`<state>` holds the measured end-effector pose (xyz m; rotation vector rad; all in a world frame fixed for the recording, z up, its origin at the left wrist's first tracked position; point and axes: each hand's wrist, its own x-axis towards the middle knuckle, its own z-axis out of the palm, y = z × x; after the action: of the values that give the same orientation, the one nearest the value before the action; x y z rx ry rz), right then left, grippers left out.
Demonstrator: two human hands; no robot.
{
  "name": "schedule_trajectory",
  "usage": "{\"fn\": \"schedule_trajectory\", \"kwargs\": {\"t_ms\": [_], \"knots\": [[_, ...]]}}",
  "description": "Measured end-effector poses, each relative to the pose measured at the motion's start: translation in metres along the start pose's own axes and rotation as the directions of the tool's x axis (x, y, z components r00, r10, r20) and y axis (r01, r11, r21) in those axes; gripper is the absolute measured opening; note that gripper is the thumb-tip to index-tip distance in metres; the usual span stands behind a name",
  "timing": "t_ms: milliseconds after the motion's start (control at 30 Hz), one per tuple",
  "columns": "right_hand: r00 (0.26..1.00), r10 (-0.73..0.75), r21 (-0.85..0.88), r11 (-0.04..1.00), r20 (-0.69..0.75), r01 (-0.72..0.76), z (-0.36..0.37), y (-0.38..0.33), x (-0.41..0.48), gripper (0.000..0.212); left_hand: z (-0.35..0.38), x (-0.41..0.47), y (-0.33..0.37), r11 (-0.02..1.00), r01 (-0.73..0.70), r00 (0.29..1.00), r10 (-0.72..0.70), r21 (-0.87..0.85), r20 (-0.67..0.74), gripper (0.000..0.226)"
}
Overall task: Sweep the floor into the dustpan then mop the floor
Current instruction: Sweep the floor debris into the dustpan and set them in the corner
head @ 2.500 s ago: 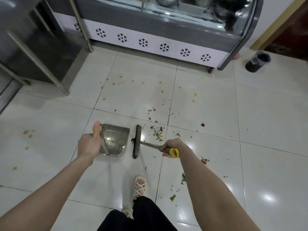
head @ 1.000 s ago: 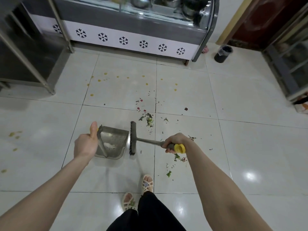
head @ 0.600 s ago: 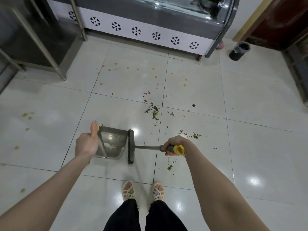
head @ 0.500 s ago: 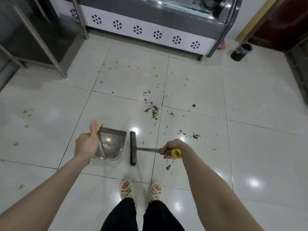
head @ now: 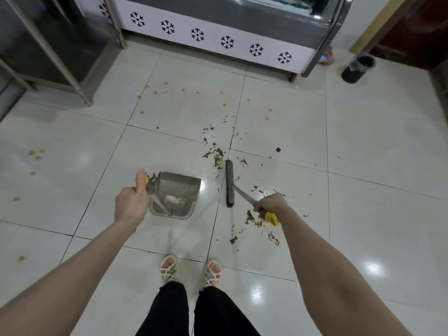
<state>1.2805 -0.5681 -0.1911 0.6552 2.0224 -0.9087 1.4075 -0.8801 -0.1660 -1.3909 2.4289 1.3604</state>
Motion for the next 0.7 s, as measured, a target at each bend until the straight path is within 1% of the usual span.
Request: {"fn": "schedule_trajectory", "kwargs": {"t_ms": [167,367,467,500,567,633,700], "knots": [[1.0,0.025,0.169,0.985,0.011,-0.026,-0.034,0.019,-0.006,0.016,0.029,-0.013,0.024,0.998,-0.057,0.997,0.055,0.035,0.052,0.086],[0.997,0.073,0.312,0.947,0.009,-0.072,-0.055,0.034,-0.029,0.017,0.05,-0.011,0.054,0.988,-0.142,0.982,0.134,0.058,0.134,0.085],[0.993,0.118,0.444,0.888,0.029,-0.119,-0.058,0.045,-0.041,0.024,0.056,-0.007,0.063,0.98,-0.186,0.967,0.17,0.074,0.189,0.086],[0.99,0.138,0.477,0.87,0.015,-0.128,-0.059,0.049,-0.044,0.024,0.057,-0.005,0.065,0.977,-0.199,0.962,0.181,0.072,0.204,0.087],[0.983,0.177,0.522,0.842,-0.037,-0.132,-0.058,0.056,-0.052,0.02,0.056,0.002,0.071,0.965,-0.249,0.941,0.22,0.085,0.259,0.088],[0.976,0.212,0.558,0.815,-0.039,-0.155,-0.052,0.062,-0.061,0.014,0.053,0.008,0.076,0.955,-0.281,0.927,0.244,0.098,0.286,0.089],[0.966,0.255,0.606,0.774,-0.038,-0.18,-0.034,0.067,-0.074,0.011,0.045,0.019,0.08,0.937,-0.335,0.896,0.283,0.103,0.343,0.092]]}}
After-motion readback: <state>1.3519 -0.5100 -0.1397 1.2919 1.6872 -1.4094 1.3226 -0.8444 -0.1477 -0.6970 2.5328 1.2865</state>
